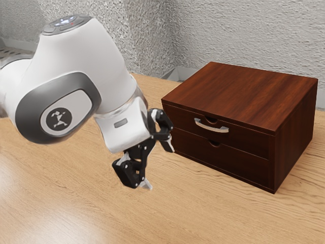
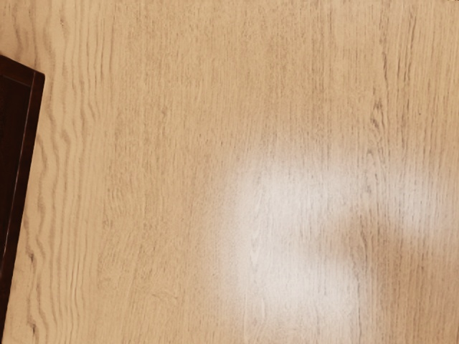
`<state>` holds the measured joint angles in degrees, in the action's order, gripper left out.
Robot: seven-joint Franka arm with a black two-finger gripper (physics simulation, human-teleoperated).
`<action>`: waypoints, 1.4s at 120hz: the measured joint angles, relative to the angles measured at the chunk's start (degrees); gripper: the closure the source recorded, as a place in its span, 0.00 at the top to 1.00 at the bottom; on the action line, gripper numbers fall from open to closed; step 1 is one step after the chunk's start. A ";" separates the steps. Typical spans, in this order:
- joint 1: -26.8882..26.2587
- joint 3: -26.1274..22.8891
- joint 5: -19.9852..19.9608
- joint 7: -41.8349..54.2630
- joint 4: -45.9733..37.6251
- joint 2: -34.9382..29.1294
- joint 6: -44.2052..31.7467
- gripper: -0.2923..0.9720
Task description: Pull the drawer handle with one arm to open the drawer
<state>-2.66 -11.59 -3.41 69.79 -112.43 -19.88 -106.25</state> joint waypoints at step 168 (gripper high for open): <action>5.27 0.96 -1.29 12.46 3.58 17.67 -28.58 0.77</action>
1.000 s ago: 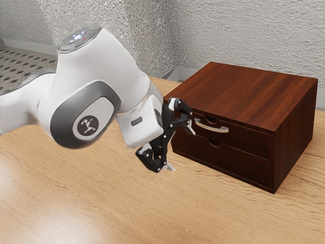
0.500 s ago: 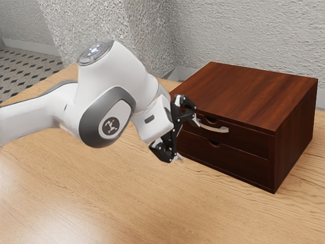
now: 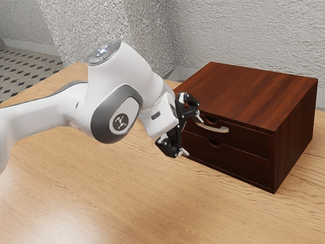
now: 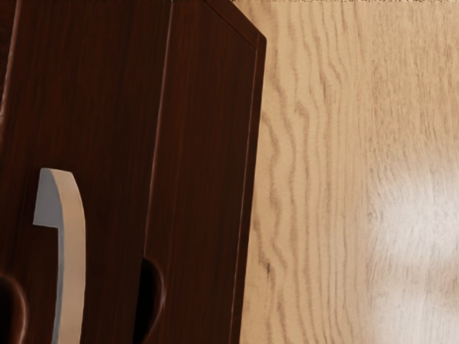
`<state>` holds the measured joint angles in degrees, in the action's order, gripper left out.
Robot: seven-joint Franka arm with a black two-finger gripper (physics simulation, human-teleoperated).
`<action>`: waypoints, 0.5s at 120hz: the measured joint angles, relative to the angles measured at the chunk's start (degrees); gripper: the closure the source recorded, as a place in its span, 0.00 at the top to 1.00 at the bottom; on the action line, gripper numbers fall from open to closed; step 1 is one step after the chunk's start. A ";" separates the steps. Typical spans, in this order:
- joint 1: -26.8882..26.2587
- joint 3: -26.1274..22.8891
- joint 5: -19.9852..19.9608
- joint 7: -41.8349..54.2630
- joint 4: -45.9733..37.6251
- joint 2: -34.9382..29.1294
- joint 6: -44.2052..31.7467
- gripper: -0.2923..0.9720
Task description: Pull the drawer handle with one arm to open the drawer
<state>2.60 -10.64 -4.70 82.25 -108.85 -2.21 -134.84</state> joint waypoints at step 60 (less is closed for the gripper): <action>-1.46 -0.07 -0.04 0.32 1.50 3.02 -0.80 0.77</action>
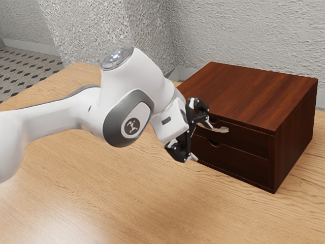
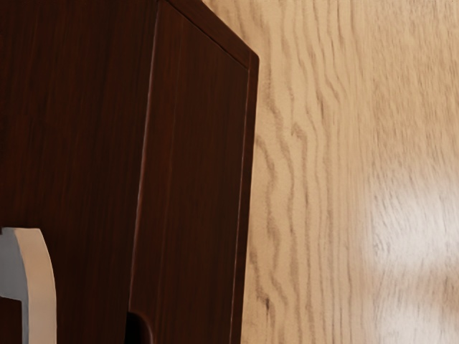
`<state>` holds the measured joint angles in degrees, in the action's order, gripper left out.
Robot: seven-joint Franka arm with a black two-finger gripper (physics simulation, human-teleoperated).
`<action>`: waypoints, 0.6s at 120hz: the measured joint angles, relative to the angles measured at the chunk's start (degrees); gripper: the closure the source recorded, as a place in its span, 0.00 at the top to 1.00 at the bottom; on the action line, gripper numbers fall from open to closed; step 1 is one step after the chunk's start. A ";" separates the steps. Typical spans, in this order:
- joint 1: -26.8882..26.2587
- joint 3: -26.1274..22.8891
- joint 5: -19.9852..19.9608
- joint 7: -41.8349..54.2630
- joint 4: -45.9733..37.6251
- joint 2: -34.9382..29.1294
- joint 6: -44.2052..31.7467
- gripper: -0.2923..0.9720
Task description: Pull the drawer handle with one arm to open the drawer
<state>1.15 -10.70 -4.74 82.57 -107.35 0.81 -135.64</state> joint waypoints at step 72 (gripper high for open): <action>1.23 1.18 0.24 0.19 2.93 3.99 -0.28 0.77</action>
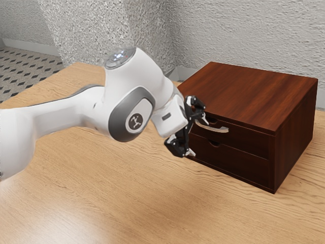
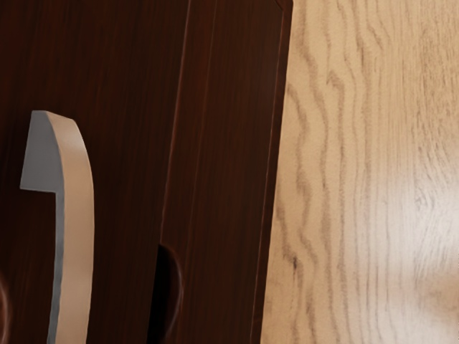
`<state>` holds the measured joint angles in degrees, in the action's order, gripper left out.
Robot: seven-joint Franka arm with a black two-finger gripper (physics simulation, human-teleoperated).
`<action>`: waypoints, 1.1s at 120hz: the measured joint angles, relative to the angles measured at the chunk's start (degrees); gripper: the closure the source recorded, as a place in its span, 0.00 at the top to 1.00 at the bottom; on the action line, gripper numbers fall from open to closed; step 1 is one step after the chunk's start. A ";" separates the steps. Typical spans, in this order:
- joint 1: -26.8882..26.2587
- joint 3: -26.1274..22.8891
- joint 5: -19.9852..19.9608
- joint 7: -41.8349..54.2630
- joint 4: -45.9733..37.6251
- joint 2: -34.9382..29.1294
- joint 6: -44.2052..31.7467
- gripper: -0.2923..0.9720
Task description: Pull the drawer handle with one arm to open the drawer
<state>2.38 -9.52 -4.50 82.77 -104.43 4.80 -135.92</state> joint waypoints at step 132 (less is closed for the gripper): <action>0.14 -0.41 -0.30 -1.64 -1.38 -0.65 -0.49 0.59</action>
<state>2.53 -9.93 -4.80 81.13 -105.81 4.16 -136.41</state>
